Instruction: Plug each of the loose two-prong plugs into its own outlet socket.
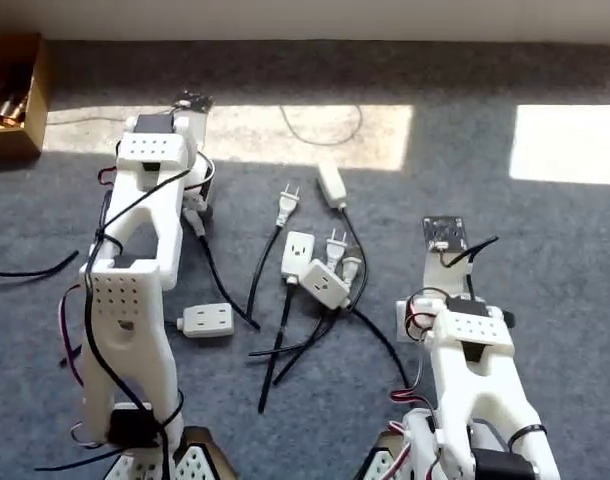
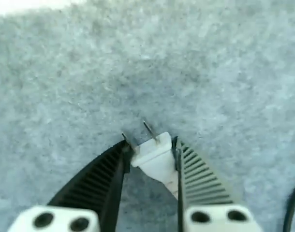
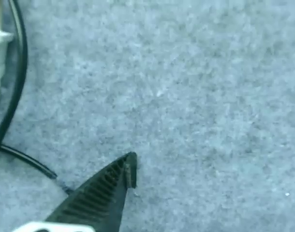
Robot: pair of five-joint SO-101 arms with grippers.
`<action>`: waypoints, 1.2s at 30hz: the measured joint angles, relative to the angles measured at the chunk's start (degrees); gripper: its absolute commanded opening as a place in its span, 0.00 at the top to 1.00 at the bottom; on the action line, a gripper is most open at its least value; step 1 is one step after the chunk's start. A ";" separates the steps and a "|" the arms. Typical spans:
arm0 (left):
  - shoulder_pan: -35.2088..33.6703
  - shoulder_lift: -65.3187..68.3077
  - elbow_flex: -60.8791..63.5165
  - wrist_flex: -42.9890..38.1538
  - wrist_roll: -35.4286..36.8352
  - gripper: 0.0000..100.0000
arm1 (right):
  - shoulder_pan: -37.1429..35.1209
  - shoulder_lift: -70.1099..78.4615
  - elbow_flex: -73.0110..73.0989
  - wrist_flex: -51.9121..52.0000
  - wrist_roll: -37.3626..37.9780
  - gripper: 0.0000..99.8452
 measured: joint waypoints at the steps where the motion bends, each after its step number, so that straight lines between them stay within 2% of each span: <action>1: 0.53 0.09 -1.05 1.32 -0.18 0.99 | 0.00 0.00 0.00 0.00 0.00 0.45; 8: 2.90 0.62 -17.85 13.45 -0.44 0.99 | 0.00 0.00 0.00 0.00 0.00 0.45; 11: 4.92 -0.09 -22.42 15.12 -0.44 0.99 | 0.00 0.00 0.00 0.00 0.00 0.45; 14: 8.88 -2.81 -19.25 15.30 -0.97 0.99 | 0.00 0.00 0.00 0.00 0.00 0.45; 17: 15.21 -7.38 -13.98 15.38 -4.75 0.99 | 0.00 0.00 0.00 0.00 0.00 0.45; 22: 28.40 -17.67 -5.36 15.38 -12.13 0.99 | 0.00 0.00 0.00 -0.09 0.00 0.45; 26: 39.56 -26.37 2.46 15.38 -14.77 0.99 | 1.85 0.00 0.09 -0.09 0.00 0.45; 28: 43.60 -29.45 6.33 15.38 -15.30 0.95 | 2.37 0.00 0.09 -0.09 0.00 0.45; 33: 48.00 -32.88 10.37 15.38 -15.38 0.68 | 2.55 0.00 0.18 -1.23 0.00 0.45; 36: 47.91 -32.97 10.37 15.38 -15.38 0.69 | 2.55 0.00 0.18 -1.41 0.00 0.45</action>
